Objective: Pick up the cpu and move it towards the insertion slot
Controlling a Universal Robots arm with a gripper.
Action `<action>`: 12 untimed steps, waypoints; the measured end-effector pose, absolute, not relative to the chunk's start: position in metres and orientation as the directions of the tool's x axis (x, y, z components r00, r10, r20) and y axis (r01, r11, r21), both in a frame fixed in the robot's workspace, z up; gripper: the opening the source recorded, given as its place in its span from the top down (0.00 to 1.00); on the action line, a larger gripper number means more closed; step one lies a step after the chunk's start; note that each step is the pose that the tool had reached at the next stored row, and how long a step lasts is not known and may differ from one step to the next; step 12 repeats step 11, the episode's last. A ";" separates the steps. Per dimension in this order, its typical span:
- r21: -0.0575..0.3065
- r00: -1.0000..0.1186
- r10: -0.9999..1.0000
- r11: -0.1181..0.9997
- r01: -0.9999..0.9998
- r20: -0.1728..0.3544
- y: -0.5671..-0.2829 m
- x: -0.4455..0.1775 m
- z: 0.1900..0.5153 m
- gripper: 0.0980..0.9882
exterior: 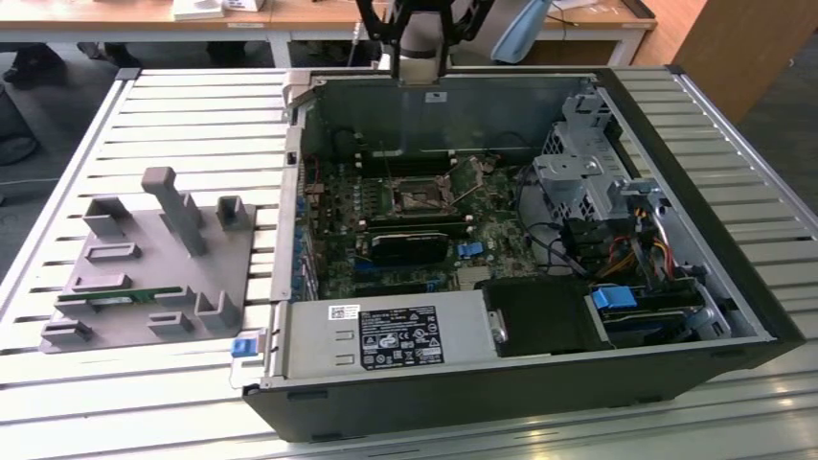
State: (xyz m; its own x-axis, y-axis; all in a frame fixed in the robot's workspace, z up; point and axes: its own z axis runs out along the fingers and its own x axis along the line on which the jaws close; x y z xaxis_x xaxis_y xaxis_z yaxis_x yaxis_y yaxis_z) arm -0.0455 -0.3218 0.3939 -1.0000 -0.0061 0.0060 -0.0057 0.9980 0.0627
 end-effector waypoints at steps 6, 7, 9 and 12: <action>0.063 -1.000 -0.004 0.998 -0.004 0.006 -0.322 -0.037 0.393 0.52; 0.063 -1.000 -0.004 0.998 -0.004 0.006 -0.322 -0.037 0.393 0.52; 0.063 -1.000 -0.004 0.998 -0.004 0.006 -0.322 -0.037 0.393 0.52; 0.063 -1.000 -0.004 0.998 -0.004 0.006 -0.322 -0.037 0.393 0.52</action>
